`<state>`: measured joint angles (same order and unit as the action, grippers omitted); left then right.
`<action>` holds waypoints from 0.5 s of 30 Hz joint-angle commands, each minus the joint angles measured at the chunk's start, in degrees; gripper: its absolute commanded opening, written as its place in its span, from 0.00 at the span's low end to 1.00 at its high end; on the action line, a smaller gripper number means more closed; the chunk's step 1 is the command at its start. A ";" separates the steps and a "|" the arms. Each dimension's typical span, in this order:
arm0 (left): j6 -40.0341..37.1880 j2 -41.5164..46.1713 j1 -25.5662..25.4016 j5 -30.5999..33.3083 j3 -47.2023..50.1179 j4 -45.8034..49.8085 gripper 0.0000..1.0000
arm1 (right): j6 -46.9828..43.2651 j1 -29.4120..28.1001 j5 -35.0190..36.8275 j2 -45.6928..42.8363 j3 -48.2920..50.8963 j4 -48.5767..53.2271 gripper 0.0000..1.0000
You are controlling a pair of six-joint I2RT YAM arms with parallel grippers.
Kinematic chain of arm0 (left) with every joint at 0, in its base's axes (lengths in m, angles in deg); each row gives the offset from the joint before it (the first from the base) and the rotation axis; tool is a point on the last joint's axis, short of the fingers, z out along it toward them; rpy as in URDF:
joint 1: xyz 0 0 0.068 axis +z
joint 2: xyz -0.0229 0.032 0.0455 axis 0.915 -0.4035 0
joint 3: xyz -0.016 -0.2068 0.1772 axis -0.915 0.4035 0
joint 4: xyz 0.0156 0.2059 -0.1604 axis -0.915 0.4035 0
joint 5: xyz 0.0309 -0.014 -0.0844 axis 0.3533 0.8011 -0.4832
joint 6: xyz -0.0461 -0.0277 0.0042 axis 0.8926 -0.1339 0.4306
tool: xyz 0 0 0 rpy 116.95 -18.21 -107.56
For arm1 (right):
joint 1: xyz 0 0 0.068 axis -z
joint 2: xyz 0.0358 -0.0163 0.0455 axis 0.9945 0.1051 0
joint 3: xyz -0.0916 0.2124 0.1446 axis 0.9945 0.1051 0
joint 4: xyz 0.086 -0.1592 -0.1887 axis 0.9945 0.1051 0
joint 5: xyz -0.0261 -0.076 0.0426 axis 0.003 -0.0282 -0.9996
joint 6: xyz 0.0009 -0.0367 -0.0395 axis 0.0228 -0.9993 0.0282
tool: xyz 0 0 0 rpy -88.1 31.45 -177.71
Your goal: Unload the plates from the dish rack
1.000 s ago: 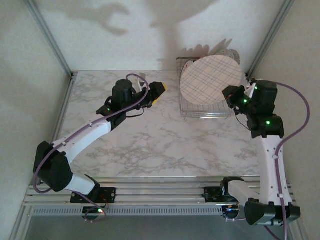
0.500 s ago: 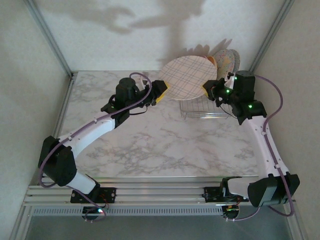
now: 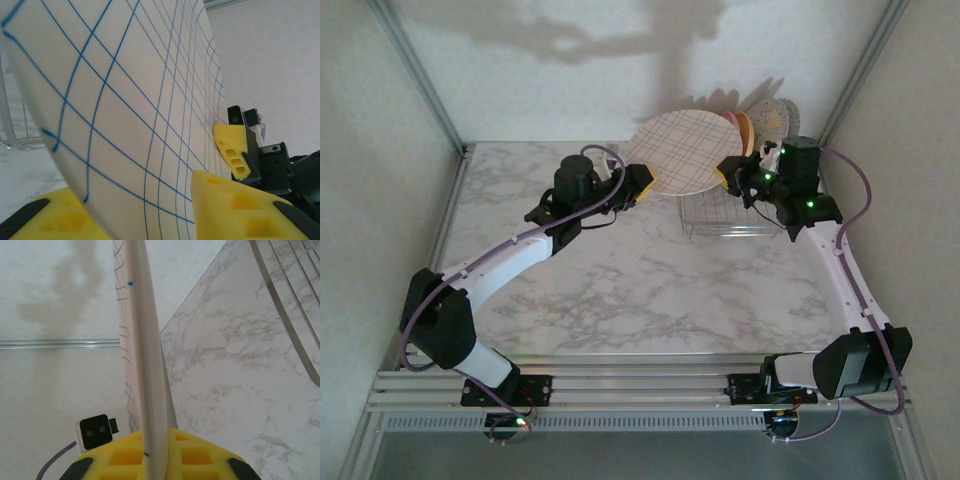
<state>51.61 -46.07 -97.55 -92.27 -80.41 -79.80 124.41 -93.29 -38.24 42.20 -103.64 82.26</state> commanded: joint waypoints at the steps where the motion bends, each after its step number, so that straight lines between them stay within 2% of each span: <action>1: 0.43 -1.03 -0.26 0.08 -2.29 -2.46 0.33 | 0.69 -0.78 -2.89 0.41 -0.38 -4.72 0.00; 3: 0.44 -1.38 -0.23 0.00 -2.59 -2.46 0.27 | 0.71 -0.83 -2.88 0.60 -0.30 -4.64 0.00; 8: 0.74 -1.92 -0.11 0.04 -2.99 -2.41 0.00 | -0.13 -0.83 -2.89 0.94 -0.04 -4.07 0.00; 11: 1.61 -1.84 0.20 -0.45 -2.78 -3.64 0.00 | -1.73 -0.92 -2.18 0.79 -0.53 -2.18 0.02; 15: 4.56 -0.82 1.78 -0.82 -1.34 -9.20 0.00 | -5.00 -1.00 0.92 -0.23 -1.73 1.55 0.34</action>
<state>58.71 -47.36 -96.48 -92.09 -82.21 -82.25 121.94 -93.55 -38.24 43.38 -103.53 81.35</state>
